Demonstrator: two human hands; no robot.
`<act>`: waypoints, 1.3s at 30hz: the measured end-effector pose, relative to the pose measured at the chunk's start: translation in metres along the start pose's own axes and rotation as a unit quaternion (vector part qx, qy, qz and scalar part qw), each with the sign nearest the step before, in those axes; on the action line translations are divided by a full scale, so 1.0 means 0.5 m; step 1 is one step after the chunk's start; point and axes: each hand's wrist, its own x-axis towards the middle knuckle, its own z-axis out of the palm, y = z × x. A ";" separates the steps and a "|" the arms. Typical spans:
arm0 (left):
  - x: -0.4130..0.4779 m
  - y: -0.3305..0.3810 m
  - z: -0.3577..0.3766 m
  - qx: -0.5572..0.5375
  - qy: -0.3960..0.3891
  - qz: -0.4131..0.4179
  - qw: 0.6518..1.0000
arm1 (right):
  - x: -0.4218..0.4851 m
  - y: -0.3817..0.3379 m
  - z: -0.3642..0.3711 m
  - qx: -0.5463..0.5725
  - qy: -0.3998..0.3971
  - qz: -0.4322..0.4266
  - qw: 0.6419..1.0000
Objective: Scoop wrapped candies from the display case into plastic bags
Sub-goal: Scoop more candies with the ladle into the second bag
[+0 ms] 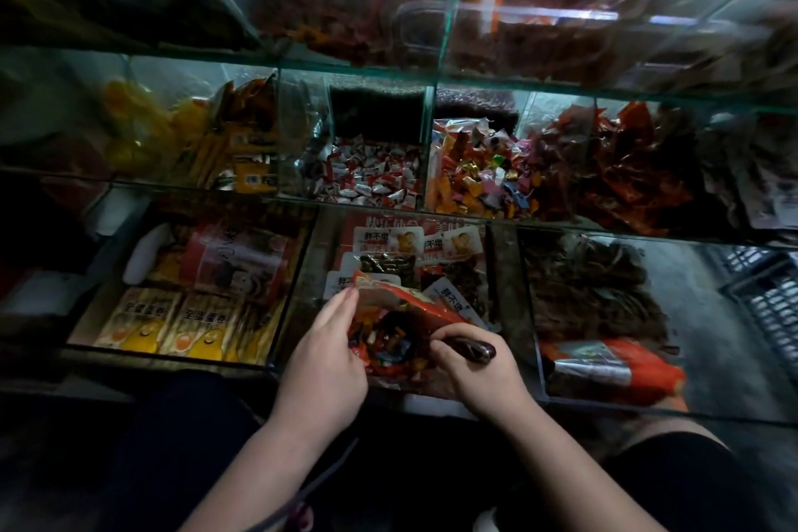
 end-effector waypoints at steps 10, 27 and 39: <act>-0.007 0.000 -0.006 -0.023 -0.003 -0.012 1.000 | -0.034 -0.014 -0.049 0.104 0.040 0.068 0.991; -0.016 0.026 -0.017 0.024 0.078 0.014 0.997 | -0.070 -0.006 -0.070 0.443 0.129 0.164 0.872; 0.031 0.066 0.073 0.122 -0.040 0.015 0.992 | -0.165 -0.096 -0.156 0.458 0.095 0.062 0.882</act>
